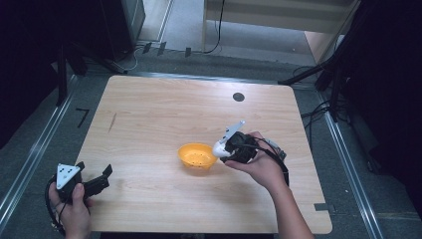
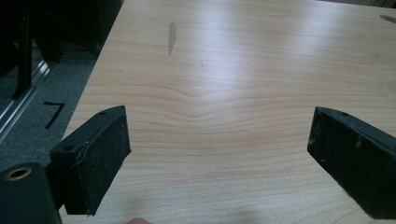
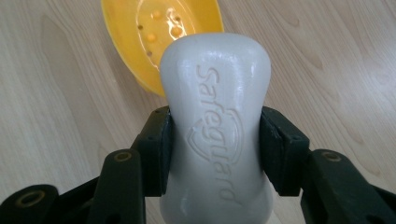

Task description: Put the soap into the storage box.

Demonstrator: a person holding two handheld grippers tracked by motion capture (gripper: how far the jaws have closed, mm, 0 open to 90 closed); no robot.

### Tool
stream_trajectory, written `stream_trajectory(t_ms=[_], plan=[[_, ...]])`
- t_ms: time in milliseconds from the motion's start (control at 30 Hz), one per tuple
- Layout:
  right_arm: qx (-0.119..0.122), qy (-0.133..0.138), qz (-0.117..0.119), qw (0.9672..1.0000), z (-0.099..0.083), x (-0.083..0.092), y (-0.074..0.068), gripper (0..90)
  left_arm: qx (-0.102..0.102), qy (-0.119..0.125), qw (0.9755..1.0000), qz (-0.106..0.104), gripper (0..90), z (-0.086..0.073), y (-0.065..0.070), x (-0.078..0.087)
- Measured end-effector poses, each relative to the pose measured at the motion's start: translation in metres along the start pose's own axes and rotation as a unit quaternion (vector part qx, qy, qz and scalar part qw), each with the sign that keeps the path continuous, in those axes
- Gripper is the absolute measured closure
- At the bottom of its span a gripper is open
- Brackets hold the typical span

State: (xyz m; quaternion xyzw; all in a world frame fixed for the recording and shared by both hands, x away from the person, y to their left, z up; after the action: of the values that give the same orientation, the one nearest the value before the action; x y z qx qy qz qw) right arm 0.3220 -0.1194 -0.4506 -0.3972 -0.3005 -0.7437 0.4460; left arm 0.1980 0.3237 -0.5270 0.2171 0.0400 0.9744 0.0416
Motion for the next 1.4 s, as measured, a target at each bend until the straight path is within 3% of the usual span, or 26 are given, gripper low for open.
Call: stream_trajectory(t_ms=[500, 1400], plan=[[0.024, 0.019, 0.019, 0.9994, 0.022, -0.005, -0.004, 50.7, 0.0, 0.001, 1.0, 0.002, 6.4, 0.0, 0.0, 0.0], [0.069, 0.017, 0.04, 0.9966, 0.048, -0.03, -0.013, 50.7, 0.001, 0.002, 1.0, 0.003, 6.4, 0.0, 0.0, 0.0]])
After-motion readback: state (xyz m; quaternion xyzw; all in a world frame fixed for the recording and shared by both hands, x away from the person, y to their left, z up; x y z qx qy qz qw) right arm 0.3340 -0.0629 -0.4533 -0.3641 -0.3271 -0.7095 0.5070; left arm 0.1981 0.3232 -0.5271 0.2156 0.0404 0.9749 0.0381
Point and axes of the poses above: each handheld gripper's, and its own axes: x roughly backward along the jaws, z roughly out of its top, y roughly to its right, the point moved 1 cm from there along -x, roughly forward along the jaws, and after that the axes turned 2 degrees about y, right-handed, at the moved point
